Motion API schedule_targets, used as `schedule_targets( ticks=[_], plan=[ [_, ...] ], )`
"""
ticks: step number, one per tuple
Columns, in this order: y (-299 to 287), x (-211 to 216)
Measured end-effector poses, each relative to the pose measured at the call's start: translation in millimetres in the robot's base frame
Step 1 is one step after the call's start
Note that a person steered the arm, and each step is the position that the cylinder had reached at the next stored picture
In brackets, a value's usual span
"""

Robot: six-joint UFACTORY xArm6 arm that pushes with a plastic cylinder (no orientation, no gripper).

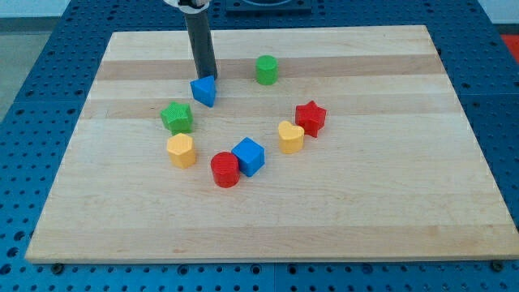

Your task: Point at the green circle

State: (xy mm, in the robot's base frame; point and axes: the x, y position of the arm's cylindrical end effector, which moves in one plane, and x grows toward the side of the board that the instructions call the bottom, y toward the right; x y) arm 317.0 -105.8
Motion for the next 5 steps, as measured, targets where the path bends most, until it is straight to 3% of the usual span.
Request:
schedule_targets(
  ticks=[5],
  plan=[
    [3.8,-7.8]
  ],
)
